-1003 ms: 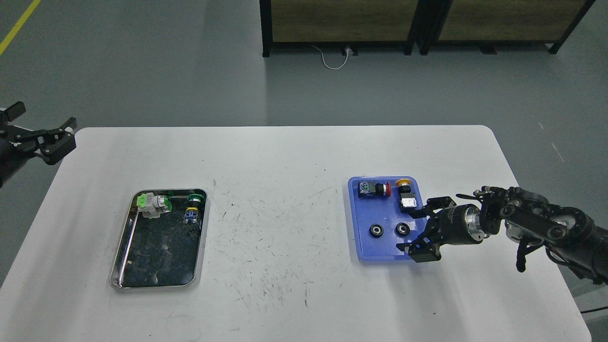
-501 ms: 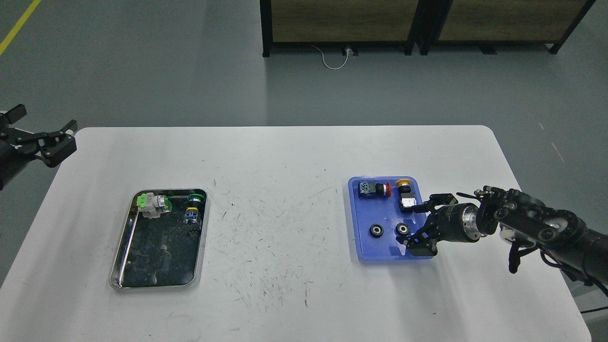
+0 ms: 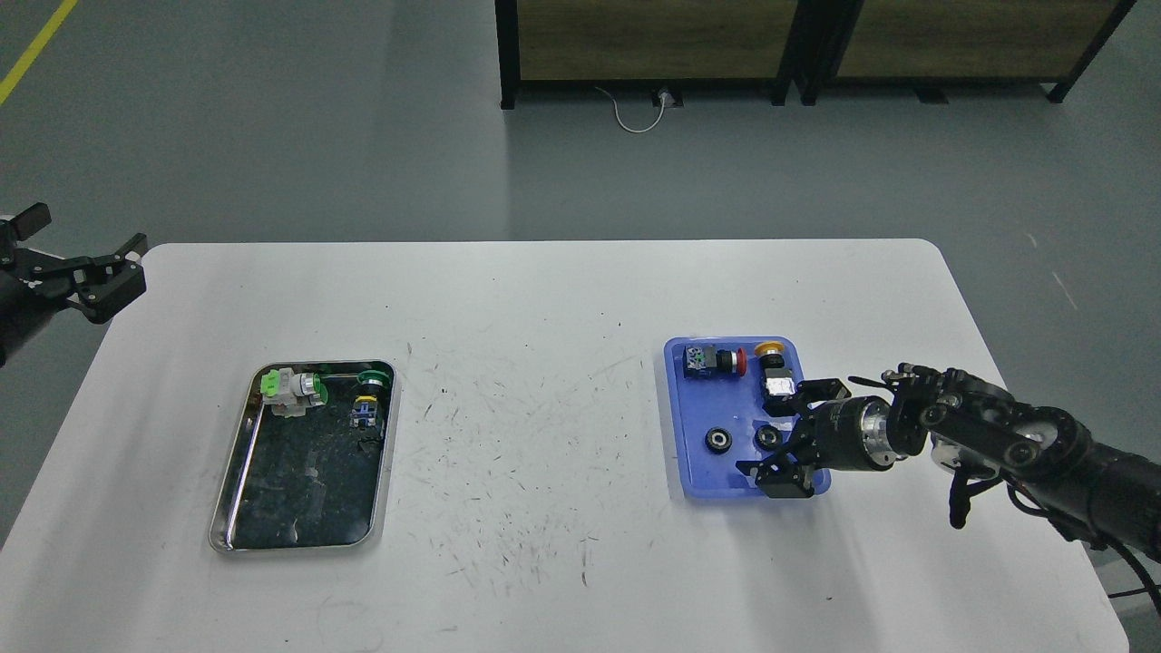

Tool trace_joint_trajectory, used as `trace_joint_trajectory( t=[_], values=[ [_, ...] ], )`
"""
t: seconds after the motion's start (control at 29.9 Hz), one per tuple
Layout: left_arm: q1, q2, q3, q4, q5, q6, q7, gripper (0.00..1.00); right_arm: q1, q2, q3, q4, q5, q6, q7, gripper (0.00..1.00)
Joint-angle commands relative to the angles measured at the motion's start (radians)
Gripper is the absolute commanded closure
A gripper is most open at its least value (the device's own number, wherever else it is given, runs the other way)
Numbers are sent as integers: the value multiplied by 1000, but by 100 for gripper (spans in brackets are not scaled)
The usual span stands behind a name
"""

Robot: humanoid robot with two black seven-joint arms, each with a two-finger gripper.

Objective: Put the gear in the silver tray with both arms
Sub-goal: 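Lower the right gripper onto a black gear in the blue tray, then close the right gripper on the black gear and lift it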

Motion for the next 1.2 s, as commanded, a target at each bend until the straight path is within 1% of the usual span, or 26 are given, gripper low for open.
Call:
trace_joint_trajectory(
  t=[0.0, 0.07, 0.17, 0.43, 0.74, 0.9, 1.17],
  values=[
    [5, 0, 2, 0, 0, 0, -1, 1, 4, 0, 1, -25, 0, 0, 0, 15],
    [6, 0, 2, 1, 0, 0, -1, 1, 4, 0, 3, -37, 0, 0, 2, 17],
    [11, 0, 2, 3, 2, 0, -4, 1, 4, 8, 3, -46, 0, 0, 2, 18],
    [23, 3, 3, 8, 0, 0, -7, 1, 5, 29, 3, -53, 0, 0, 2, 27],
    [25, 5, 3, 12, 2, 0, -7, 1, 10, 28, 1, -51, -5, 9, 0, 37],
    [26, 5, 3, 14, 3, 0, -7, 1, 8, 23, 1, -50, -5, 11, 0, 40],
    [26, 6, 3, 18, 8, 0, -7, 1, 8, 20, 0, -50, -8, 11, -3, 48]
  ],
)
